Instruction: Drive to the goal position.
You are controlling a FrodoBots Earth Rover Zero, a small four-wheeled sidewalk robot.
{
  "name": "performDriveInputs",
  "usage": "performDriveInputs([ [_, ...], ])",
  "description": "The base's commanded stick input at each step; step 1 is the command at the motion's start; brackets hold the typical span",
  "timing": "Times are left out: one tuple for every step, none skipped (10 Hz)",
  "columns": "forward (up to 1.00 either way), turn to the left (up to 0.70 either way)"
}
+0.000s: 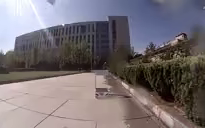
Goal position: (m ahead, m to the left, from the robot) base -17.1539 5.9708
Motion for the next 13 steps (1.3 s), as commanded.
performDriveInputs([
  [0.06, 0.0],
  [0.06, 0.0],
  [0.06, 0.0],
  [0.06, 0.0],
  [0.06, 0.0],
  [0.06, 0.0],
  [0.06, 0.0],
  [0.05, 0.0],
  [0.02, 0.0],
  [-0.01, 0.0],
  [-0.06, 0.0],
  [-0.16, 0.0],
  [-0.47, 0.0],
])
